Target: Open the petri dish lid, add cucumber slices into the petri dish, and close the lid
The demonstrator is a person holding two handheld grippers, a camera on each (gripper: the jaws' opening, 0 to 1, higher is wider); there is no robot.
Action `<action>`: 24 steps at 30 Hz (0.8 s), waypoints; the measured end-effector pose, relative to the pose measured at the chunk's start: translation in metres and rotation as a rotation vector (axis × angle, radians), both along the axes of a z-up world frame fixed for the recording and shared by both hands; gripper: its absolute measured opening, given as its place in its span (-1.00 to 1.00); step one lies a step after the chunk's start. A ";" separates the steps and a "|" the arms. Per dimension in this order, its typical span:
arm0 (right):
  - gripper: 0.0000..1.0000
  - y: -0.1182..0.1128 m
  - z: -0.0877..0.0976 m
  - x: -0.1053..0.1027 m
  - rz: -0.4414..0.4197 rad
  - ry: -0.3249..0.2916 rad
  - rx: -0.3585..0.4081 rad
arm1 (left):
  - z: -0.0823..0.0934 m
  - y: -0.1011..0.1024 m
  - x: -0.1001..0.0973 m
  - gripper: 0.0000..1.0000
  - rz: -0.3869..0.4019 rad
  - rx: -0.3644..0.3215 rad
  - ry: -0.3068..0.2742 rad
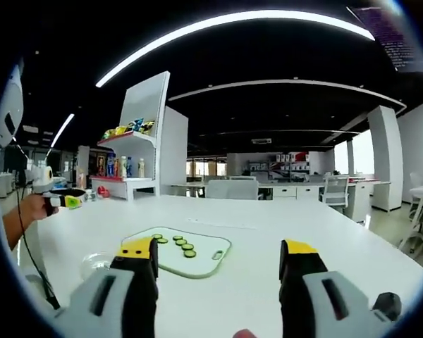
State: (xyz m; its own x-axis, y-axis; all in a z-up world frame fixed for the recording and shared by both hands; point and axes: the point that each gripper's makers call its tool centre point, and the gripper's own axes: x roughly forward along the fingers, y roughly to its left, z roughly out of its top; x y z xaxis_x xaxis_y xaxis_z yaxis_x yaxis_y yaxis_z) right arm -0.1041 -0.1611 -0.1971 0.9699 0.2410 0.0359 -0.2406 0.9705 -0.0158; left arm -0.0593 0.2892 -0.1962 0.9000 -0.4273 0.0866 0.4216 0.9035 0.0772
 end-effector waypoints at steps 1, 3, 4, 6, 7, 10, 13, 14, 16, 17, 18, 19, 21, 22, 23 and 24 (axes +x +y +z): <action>0.39 -0.003 0.000 -0.002 -0.006 0.000 -0.003 | 0.000 0.004 -0.002 0.47 0.009 0.000 -0.003; 0.39 -0.007 0.000 -0.006 -0.016 0.003 -0.014 | 0.001 0.011 -0.005 0.47 0.021 -0.004 -0.004; 0.39 -0.009 0.000 -0.008 -0.019 0.004 -0.018 | 0.000 0.014 -0.007 0.47 0.027 -0.007 -0.002; 0.39 -0.013 0.000 -0.012 -0.025 0.008 -0.022 | -0.001 0.021 -0.009 0.47 0.044 -0.004 0.001; 0.39 -0.014 0.000 -0.013 -0.029 0.008 -0.024 | -0.002 0.022 -0.010 0.47 0.048 -0.003 0.004; 0.38 -0.023 0.003 -0.020 -0.048 0.000 -0.010 | -0.006 0.028 -0.013 0.47 0.057 0.005 0.016; 0.38 -0.031 0.005 -0.026 -0.067 -0.010 0.007 | -0.010 0.029 -0.016 0.47 0.062 0.023 0.027; 0.38 -0.034 0.004 -0.028 -0.072 -0.009 0.010 | -0.011 0.029 -0.017 0.47 0.059 0.033 0.031; 0.38 -0.039 0.003 -0.032 -0.084 -0.005 0.012 | -0.013 0.031 -0.019 0.47 0.060 0.047 0.037; 0.38 -0.041 0.002 -0.035 -0.090 -0.003 0.015 | -0.013 0.032 -0.021 0.47 0.061 0.050 0.039; 0.38 -0.042 0.002 -0.037 -0.091 -0.002 0.018 | -0.013 0.033 -0.022 0.47 0.063 0.053 0.039; 0.38 -0.042 0.002 -0.038 -0.092 -0.001 0.020 | -0.012 0.035 -0.024 0.47 0.068 0.053 0.038; 0.38 -0.043 0.001 -0.040 -0.098 -0.001 0.023 | -0.009 0.038 -0.026 0.47 0.076 0.048 0.032; 0.38 -0.043 0.000 -0.041 -0.097 0.003 0.023 | -0.008 0.040 -0.027 0.47 0.087 0.043 0.027; 0.37 -0.043 0.000 -0.042 -0.097 0.005 0.023 | -0.008 0.041 -0.028 0.47 0.093 0.041 0.026; 0.37 -0.043 -0.001 -0.042 -0.098 0.005 0.023 | -0.007 0.042 -0.028 0.47 0.095 0.037 0.026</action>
State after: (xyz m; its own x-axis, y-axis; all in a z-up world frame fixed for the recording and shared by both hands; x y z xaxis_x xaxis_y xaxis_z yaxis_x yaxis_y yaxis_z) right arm -0.1462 -0.2039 -0.1976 0.9890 0.1440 0.0351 -0.1443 0.9895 0.0079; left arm -0.0876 0.3310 -0.2037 0.9382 -0.3427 0.0481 0.3367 0.9362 0.1008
